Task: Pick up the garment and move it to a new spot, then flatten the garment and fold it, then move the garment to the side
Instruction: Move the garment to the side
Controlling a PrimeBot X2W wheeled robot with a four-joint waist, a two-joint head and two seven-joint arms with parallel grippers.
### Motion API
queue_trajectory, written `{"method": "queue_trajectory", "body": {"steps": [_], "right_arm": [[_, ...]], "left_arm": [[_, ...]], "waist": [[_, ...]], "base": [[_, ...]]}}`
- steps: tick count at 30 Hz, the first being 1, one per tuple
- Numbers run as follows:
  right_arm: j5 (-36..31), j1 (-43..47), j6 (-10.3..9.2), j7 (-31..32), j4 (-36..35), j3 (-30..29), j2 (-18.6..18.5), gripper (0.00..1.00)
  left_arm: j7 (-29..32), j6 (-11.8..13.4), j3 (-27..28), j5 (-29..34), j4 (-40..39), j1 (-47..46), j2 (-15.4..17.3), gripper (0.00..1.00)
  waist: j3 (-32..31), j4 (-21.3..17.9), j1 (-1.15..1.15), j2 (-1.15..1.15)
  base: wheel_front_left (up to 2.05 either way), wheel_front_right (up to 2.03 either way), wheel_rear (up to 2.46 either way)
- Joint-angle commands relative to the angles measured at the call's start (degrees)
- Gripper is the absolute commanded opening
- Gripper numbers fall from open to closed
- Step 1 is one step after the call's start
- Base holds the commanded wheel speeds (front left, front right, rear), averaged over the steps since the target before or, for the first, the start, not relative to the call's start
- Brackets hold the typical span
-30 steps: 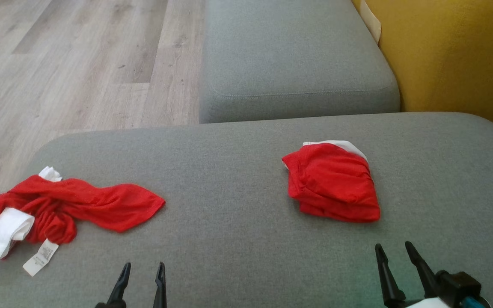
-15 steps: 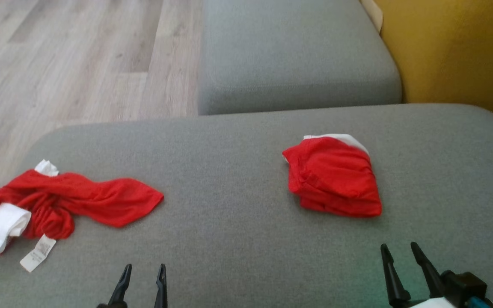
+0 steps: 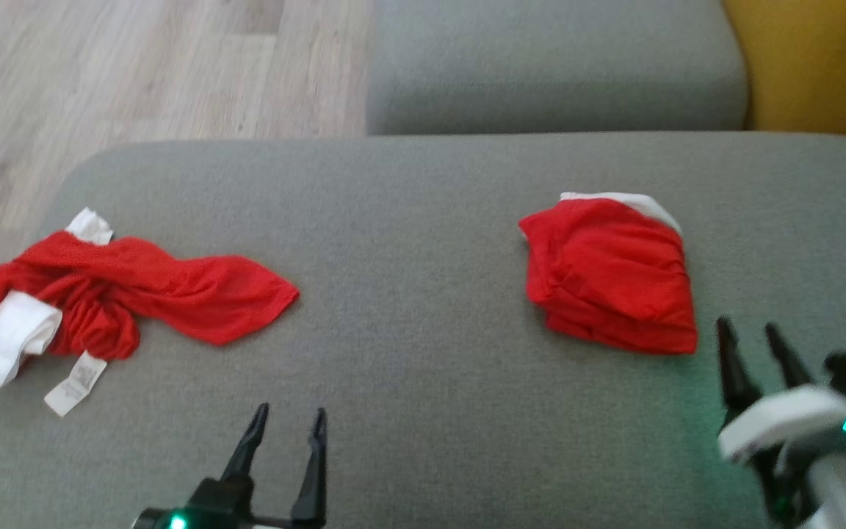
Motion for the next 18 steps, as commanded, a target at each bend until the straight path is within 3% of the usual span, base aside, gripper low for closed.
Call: {"method": "queue_trajectory", "body": {"steps": [1, 10, 18], "right_arm": [[1.8, -4.8, -0.05, 2.0, 0.1, 0.6, -2.3, 1.00], [13.4, -18.0, -0.05, 17.0, 9.2, 1.1, -7.0, 1.00], [15.4, -24.2, -0.05, 20.8, 16.0, 2.6, -9.9, 1.00]], "left_arm": [[-0.5, -0.1, 0.8, -0.3, -1.9, -3.5, -0.4, 1.00], [-0.5, -1.0, -3.5, -0.9, -1.8, -8.5, -0.4, 1.00], [-0.5, -0.2, -4.6, -1.7, -1.6, -12.5, -0.4, 1.00]], "waist": [[1.5, 1.0, 0.00, 0.00], [7.7, 3.4, 0.00, 0.00], [12.1, 5.1, 0.00, 0.00]], "base": [[0.00, 0.00, 0.00], [0.00, 0.00, 0.00], [0.00, 0.00, 0.00]]}}
